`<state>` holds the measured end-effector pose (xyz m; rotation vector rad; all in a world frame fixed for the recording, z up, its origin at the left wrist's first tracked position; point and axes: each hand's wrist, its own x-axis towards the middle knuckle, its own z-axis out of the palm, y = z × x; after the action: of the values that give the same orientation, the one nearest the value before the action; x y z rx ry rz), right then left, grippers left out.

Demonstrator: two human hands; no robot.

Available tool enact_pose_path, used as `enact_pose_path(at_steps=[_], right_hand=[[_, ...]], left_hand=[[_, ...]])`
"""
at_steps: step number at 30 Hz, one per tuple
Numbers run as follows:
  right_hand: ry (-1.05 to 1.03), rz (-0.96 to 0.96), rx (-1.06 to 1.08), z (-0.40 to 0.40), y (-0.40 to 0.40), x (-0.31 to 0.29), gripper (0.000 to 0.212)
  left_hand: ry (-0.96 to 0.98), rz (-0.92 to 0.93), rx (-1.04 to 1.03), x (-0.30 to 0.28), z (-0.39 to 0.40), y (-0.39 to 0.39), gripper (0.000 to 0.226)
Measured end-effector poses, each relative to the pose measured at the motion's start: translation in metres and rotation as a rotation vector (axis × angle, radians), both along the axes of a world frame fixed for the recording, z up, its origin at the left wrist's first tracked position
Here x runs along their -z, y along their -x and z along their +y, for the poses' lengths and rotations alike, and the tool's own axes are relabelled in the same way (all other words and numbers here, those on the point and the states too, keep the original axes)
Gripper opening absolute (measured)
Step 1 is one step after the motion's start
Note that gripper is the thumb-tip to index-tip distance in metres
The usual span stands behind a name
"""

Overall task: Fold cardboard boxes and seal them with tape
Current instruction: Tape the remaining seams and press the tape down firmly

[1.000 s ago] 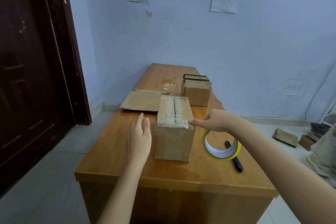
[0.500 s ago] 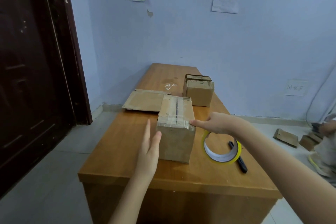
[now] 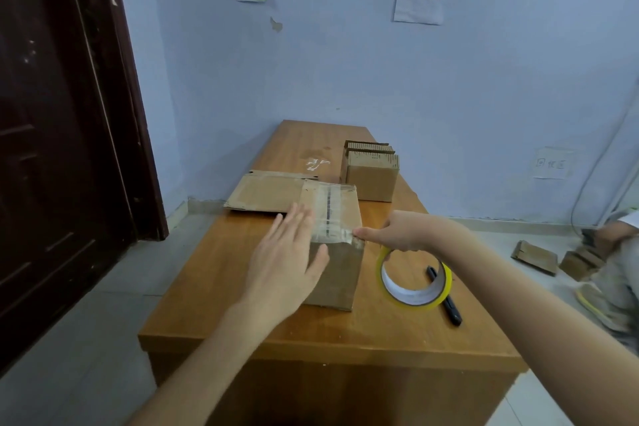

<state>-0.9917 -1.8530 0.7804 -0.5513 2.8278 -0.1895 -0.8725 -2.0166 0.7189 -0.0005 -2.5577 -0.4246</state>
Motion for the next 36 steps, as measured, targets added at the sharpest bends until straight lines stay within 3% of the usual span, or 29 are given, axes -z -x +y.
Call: enact_pose_path(at_steps=[3,8,13,16,22,28,34,36], right_hand=[[-0.026,-0.007,-0.010,0.000,0.001,-0.002,0.072],[0.037,-0.053,-0.035,0.011,0.001,-0.022,0.063],[0.065,-0.031,-0.063,0.015,0.002,-0.012,0.057],[0.094,-0.037,-0.058,0.014,0.001,-0.008,0.057],[0.084,-0.054,-0.085,0.012,-0.002,-0.015,0.055],[0.067,-0.028,-0.081,0.011,-0.001,-0.011,0.056],[0.066,-0.018,-0.087,0.010,-0.006,-0.011,0.057],[0.055,-0.011,-0.092,0.010,-0.008,-0.013,0.056]], left_hand=[[0.336,-0.103,0.016,-0.011,-0.007,0.005,0.056],[0.363,-0.059,0.100,-0.015,-0.016,0.001,0.051],[0.466,-0.053,0.059,-0.014,-0.017,0.001,0.046],[0.447,-0.135,0.094,-0.019,-0.013,0.002,0.055],[0.464,-0.123,0.162,-0.023,0.017,0.009,0.069],[0.306,-0.023,0.204,-0.007,0.027,0.011,0.058],[0.342,-0.016,0.158,-0.014,0.033,0.014,0.061],[0.373,-0.001,0.144,-0.017,0.039,0.017,0.049]])
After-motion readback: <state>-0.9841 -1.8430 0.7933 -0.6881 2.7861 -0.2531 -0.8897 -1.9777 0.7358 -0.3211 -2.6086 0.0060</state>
